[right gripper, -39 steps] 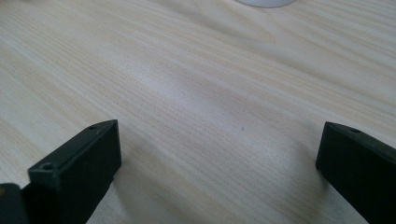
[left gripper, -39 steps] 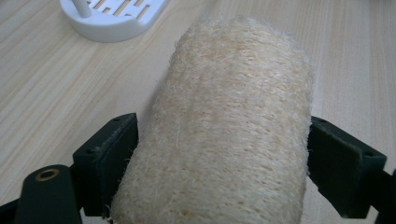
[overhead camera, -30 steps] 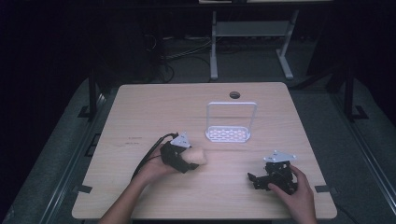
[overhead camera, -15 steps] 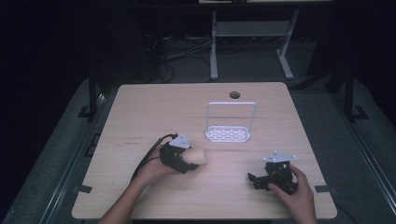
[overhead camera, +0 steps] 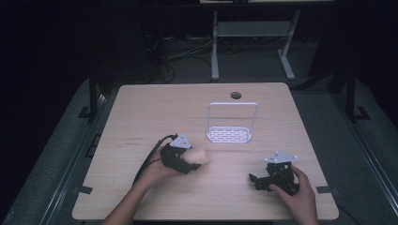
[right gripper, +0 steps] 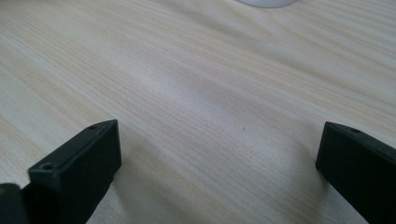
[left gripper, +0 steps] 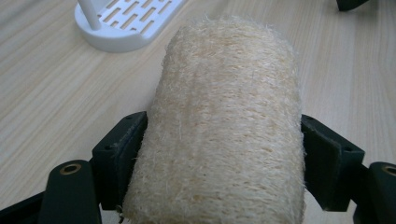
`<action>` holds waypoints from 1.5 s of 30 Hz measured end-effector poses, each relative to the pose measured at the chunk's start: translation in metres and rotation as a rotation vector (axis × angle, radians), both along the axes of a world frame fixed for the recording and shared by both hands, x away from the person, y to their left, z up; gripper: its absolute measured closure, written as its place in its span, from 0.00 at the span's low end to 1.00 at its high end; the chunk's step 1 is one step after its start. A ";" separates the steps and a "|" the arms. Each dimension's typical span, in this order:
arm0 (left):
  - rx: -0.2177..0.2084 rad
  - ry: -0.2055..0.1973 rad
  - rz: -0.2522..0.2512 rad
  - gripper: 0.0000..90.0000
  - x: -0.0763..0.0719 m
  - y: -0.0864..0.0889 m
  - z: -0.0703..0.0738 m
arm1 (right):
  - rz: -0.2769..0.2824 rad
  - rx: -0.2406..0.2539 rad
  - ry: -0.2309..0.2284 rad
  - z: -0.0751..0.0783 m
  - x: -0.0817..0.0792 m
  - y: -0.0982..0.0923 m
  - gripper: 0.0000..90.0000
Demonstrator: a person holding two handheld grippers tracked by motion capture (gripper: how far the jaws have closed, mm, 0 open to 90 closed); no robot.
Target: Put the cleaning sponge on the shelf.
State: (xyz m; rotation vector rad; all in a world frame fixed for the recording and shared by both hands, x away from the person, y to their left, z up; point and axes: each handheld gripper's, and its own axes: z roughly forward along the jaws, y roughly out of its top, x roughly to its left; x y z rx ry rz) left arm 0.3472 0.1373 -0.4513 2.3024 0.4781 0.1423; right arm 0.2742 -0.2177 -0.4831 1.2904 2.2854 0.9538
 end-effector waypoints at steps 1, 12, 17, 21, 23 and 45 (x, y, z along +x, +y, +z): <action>0.000 0.000 0.001 0.26 0.000 -0.001 0.001 | 0.000 0.000 0.000 0.000 0.000 0.000 0.00; -0.012 -0.021 0.014 0.26 0.000 -0.004 0.011 | 0.001 -0.001 0.000 0.000 0.000 0.000 0.00; -0.023 -0.033 0.011 0.26 0.002 -0.008 0.018 | 0.001 -0.001 0.000 0.000 0.000 0.000 0.00; -0.035 -0.041 0.009 0.26 0.004 -0.012 0.022 | 0.001 -0.001 0.000 0.000 0.000 0.000 0.00; -0.036 -0.043 0.009 0.26 0.004 -0.013 0.023 | 0.001 -0.001 0.000 0.000 0.000 0.000 0.00; -0.044 -0.053 -0.003 0.26 0.010 -0.032 0.028 | 0.003 -0.002 0.001 0.000 0.000 0.000 0.00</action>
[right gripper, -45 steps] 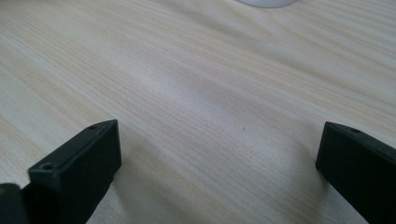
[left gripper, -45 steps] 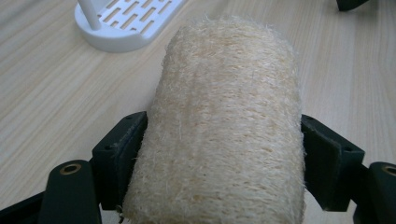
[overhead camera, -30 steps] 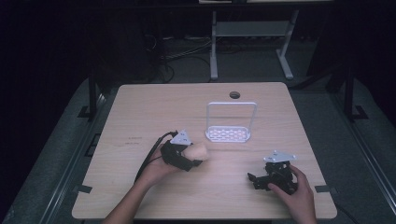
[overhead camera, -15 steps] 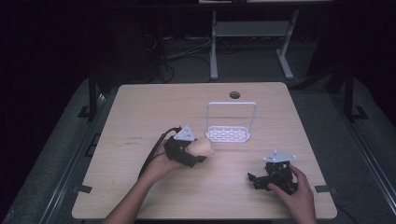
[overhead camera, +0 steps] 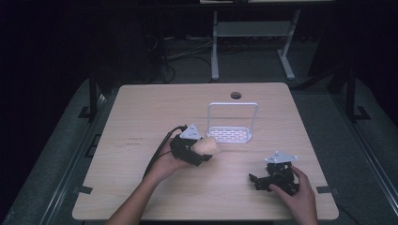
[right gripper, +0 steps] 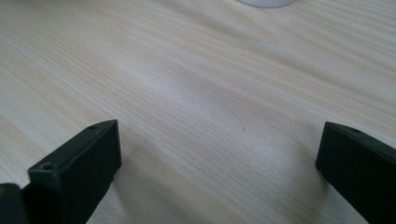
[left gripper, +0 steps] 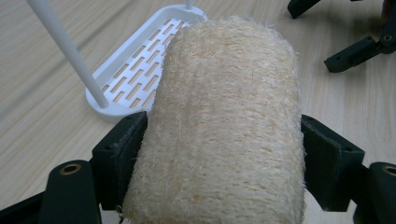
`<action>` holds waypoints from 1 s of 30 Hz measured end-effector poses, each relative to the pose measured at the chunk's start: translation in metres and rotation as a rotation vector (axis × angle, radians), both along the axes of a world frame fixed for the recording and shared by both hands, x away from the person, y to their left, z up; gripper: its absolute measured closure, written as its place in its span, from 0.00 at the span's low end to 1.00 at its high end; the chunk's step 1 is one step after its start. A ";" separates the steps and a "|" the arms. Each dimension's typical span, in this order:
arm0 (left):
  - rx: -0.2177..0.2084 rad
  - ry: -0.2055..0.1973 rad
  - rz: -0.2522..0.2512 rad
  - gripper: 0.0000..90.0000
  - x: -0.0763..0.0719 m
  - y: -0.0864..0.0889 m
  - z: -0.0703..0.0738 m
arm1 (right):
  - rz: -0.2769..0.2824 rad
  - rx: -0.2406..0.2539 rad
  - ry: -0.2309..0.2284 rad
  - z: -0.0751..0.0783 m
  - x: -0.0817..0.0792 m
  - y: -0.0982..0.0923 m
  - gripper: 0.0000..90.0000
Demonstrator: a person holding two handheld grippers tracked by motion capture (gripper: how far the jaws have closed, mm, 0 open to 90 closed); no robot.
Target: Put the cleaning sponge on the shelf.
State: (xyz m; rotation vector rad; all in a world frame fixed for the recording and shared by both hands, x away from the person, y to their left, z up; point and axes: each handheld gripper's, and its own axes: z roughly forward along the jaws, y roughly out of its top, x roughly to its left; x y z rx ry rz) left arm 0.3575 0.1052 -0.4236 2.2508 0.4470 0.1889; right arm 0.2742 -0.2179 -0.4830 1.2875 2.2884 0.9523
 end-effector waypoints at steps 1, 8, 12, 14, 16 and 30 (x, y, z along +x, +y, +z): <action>-0.002 -0.001 0.003 0.26 0.000 -0.001 0.000 | 0.000 0.000 0.000 0.000 0.000 0.000 0.00; -0.005 -0.004 0.000 0.26 0.002 -0.007 0.000 | -0.003 0.001 0.002 0.000 0.000 0.000 0.00; -0.005 -0.008 0.001 0.26 0.004 -0.011 0.001 | -0.004 0.002 0.003 0.000 0.000 0.000 0.00; -0.009 -0.010 0.002 0.26 0.004 -0.014 0.001 | -0.002 0.001 0.001 0.000 0.000 0.000 0.00; 0.000 -0.013 -0.001 0.26 0.006 -0.017 0.002 | -0.001 -0.001 -0.003 0.000 0.000 0.000 0.00; -0.003 -0.011 0.017 0.26 0.014 -0.039 -0.001 | -0.002 0.000 0.000 0.000 0.000 0.000 0.00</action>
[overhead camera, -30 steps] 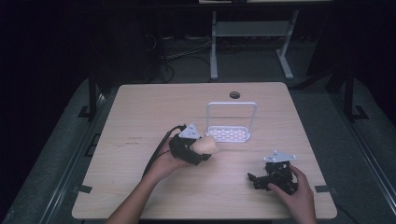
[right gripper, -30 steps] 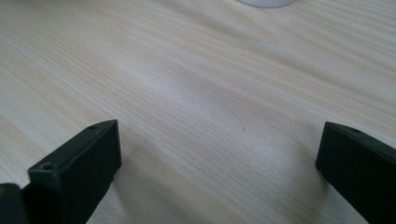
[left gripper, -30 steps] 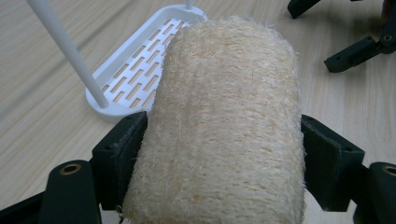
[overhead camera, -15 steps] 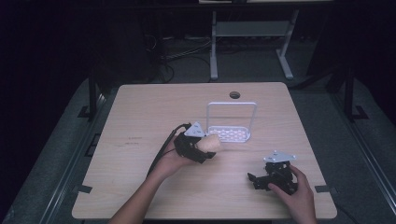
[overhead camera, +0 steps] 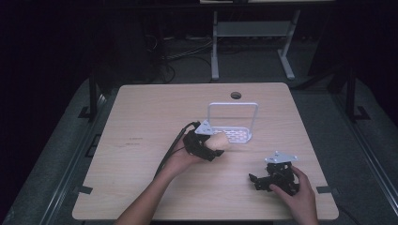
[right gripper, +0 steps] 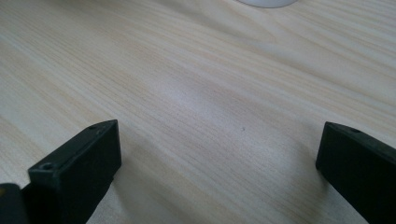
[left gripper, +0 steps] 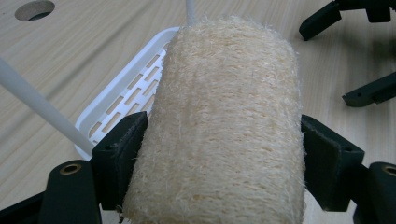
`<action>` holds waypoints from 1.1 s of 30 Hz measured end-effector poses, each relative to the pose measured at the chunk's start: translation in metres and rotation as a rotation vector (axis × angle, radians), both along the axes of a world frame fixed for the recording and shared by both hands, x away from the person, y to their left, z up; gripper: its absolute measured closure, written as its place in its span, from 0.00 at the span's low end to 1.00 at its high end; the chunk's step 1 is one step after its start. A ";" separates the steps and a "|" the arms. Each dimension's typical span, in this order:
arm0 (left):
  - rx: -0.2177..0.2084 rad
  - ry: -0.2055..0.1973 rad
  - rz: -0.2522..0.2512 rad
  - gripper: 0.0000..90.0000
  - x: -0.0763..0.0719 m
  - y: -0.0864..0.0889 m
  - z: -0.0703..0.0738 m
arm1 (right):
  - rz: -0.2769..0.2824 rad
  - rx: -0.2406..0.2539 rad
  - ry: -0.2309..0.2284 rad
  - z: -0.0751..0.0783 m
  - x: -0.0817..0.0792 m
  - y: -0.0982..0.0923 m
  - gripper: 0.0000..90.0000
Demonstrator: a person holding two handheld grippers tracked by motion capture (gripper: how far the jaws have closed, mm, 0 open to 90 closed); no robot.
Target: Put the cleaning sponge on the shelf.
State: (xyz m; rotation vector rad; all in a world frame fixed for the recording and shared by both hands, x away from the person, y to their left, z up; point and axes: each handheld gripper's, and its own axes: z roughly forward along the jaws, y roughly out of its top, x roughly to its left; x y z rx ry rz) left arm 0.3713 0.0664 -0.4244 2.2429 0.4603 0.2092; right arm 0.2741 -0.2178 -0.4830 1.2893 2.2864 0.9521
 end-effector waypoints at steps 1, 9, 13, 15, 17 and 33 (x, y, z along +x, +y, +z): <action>0.002 -0.001 -0.002 0.26 0.001 -0.001 0.000 | -0.001 0.001 0.002 0.000 0.000 0.000 0.00; 0.000 0.000 0.008 0.26 0.008 -0.013 -0.003 | 0.000 0.000 0.000 0.000 0.000 0.000 0.00; -0.010 -0.002 0.014 0.26 0.012 -0.019 -0.003 | 0.000 0.002 0.001 0.000 0.000 0.000 0.00; -0.007 -0.001 0.011 0.26 0.014 -0.022 -0.004 | 0.001 0.002 0.001 0.000 0.000 0.000 0.00; -0.007 -0.002 0.009 0.26 0.015 -0.025 -0.005 | 0.001 0.002 0.001 0.000 0.000 0.000 0.00; -0.014 -0.012 0.035 0.26 0.029 -0.042 -0.010 | 0.000 0.001 0.000 0.000 0.000 0.000 0.00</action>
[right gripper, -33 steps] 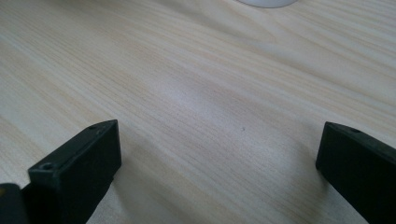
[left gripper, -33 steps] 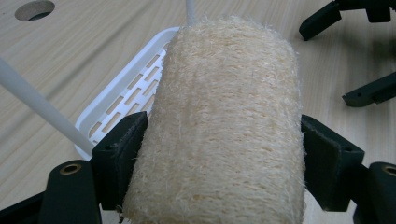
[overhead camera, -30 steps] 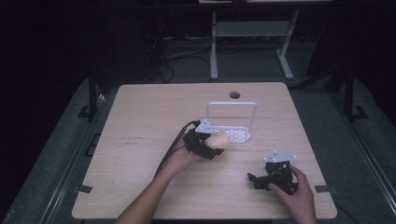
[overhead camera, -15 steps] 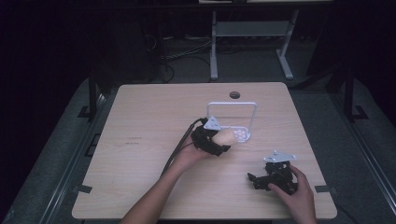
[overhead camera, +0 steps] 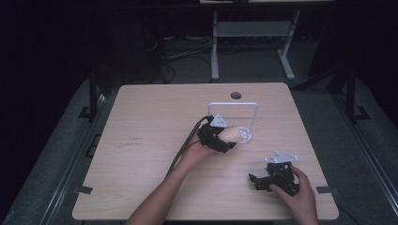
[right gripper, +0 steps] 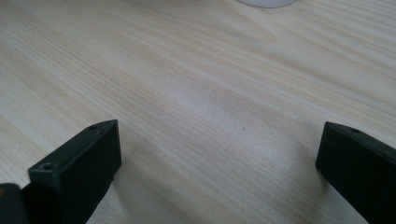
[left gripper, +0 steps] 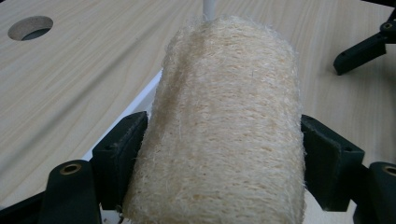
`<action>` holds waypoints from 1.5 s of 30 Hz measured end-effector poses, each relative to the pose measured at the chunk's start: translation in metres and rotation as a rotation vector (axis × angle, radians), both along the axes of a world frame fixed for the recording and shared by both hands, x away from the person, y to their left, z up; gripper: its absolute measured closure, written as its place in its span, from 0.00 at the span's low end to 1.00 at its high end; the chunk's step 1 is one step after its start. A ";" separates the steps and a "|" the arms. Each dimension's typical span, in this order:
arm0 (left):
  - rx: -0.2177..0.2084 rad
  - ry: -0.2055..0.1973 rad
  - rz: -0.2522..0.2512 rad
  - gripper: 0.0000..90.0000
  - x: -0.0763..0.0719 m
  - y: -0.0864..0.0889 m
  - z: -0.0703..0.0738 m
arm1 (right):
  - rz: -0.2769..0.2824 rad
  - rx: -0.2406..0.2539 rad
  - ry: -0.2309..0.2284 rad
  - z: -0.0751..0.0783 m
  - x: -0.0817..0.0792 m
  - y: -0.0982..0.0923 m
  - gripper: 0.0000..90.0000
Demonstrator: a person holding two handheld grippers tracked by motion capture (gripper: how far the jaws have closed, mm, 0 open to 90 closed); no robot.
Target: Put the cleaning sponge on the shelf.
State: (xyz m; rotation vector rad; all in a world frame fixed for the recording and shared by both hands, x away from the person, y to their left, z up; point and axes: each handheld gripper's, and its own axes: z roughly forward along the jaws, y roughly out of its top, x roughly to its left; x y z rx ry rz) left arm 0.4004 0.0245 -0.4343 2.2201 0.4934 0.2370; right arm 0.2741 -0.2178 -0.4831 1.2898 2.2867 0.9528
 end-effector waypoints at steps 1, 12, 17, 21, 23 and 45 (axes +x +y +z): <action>0.003 0.001 0.002 0.26 0.001 -0.001 0.000 | 0.000 0.000 0.000 0.000 0.000 0.000 0.00; 0.014 -0.006 0.024 0.26 0.010 -0.018 -0.008 | 0.000 0.003 0.003 0.000 0.000 0.000 0.00; 0.013 -0.005 0.039 0.26 0.013 -0.024 -0.011 | 0.001 0.001 0.001 0.000 0.000 0.000 0.00; 0.019 -0.003 0.046 0.26 0.016 -0.029 -0.015 | 0.002 0.001 0.001 0.000 0.000 0.000 0.00; 0.031 -0.010 0.050 0.26 0.017 -0.032 -0.017 | 0.002 0.002 0.003 0.000 0.000 0.000 0.00; 0.111 -0.018 0.063 0.25 0.024 -0.041 -0.027 | 0.003 0.003 0.004 0.000 -0.001 0.000 0.00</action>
